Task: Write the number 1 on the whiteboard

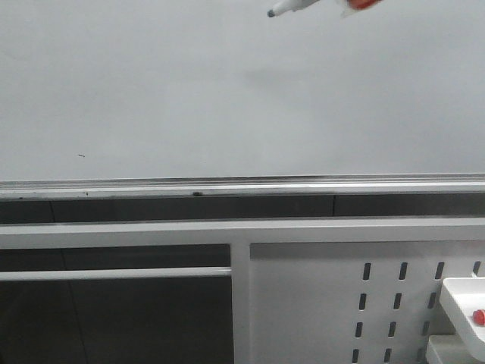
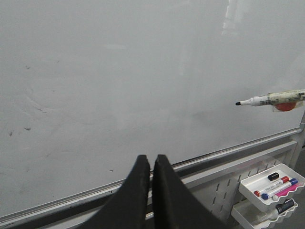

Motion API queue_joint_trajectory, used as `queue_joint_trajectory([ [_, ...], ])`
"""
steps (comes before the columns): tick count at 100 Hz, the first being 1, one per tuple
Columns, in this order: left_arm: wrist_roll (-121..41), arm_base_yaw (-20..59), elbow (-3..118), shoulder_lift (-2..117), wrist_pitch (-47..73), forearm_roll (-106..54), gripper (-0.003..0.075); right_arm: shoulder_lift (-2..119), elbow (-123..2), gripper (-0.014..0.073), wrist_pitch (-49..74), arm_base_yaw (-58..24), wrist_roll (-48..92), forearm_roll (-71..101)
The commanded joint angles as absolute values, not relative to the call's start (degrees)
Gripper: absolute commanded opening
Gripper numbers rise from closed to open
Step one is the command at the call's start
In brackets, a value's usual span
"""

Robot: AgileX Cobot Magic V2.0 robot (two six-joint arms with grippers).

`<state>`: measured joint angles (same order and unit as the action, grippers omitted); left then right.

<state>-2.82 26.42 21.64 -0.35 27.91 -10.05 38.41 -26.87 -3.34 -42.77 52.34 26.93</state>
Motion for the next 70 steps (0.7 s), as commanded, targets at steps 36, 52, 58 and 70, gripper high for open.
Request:
queue_joint_trajectory([
  [36, -2.23, 26.26, 22.97, -1.23, 23.11, -12.03, -0.0020, 47.22, -30.49, -0.0069, -18.84, -42.93, 53.00, 23.38],
  [52, -2.23, 26.26, 22.97, -1.23, 23.11, -12.03, -0.0020, 49.76, -30.49, -0.0069, -22.66, -42.93, 53.00, 23.38],
  [58, -2.23, 26.26, 22.97, -1.23, 23.11, -12.03, -0.0020, 50.42, -30.49, -0.0069, -24.16, -42.93, 53.00, 23.38],
  [70, -2.23, 26.26, 22.97, -1.23, 23.11, -12.03, -0.0020, 51.45, -30.49, -0.0069, -25.31, -42.82, 53.52, 23.38],
])
